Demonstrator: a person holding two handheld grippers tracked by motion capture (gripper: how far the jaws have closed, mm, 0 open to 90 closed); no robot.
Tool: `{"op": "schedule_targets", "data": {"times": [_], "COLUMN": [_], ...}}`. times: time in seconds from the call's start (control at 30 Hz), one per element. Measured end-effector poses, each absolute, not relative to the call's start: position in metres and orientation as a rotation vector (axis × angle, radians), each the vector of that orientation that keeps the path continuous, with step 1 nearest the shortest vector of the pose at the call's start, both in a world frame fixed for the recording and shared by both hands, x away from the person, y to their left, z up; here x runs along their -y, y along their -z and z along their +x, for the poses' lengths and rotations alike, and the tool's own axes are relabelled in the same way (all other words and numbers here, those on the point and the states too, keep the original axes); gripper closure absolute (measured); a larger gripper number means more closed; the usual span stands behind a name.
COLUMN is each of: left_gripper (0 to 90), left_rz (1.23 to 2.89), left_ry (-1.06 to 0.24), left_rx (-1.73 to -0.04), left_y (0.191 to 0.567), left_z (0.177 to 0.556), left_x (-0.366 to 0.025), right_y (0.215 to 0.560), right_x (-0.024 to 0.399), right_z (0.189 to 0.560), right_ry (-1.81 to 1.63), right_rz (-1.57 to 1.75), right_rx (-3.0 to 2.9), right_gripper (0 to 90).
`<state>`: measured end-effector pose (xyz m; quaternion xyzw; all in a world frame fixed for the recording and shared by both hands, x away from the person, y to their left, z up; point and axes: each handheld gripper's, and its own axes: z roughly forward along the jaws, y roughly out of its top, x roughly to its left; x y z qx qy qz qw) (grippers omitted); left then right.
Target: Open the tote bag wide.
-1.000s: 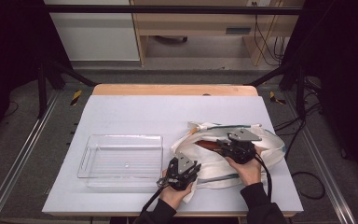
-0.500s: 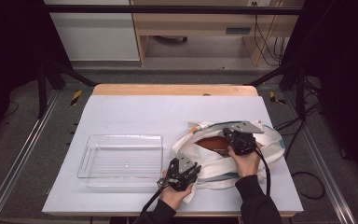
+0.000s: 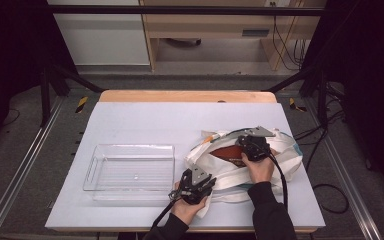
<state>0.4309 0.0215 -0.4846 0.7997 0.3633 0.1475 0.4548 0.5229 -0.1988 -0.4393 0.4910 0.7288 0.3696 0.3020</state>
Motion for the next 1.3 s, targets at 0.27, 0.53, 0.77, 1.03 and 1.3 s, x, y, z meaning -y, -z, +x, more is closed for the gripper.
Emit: {"op": "schedule_targets", "data": {"times": [0.27, 0.53, 0.77, 1.03, 1.3], "left_gripper": [65.0, 57.1, 54.9, 55.2, 61.6], "left_rz": [1.902, 1.900, 1.988, 2.055, 2.077], "left_ry": [-0.338, -0.470, -0.484, -0.497, -0.553], "left_rx": [-0.883, -0.835, -0.812, -0.800, -0.787], "left_y": [0.451, 0.397, 0.393, 0.414, 0.420], "left_z": [0.432, 0.450, 0.477, 0.508, 0.516], "left_x": [-0.034, -0.032, -0.004, 0.018, 0.021], "right_y": [0.413, 0.428, 0.451, 0.459, 0.464], "right_x": [0.208, 0.227, 0.236, 0.235, 0.233], "right_z": [0.485, 0.445, 0.440, 0.439, 0.436], "right_ry": [-1.165, -1.172, -1.128, -1.131, -1.150], "right_rz": [1.213, 1.227, 1.290, 1.303, 1.301], "right_rx": [-1.901, -2.008, -2.066, -2.075, -2.069], "right_gripper": [67.3, 73.3, 77.5, 78.7, 75.1]}}
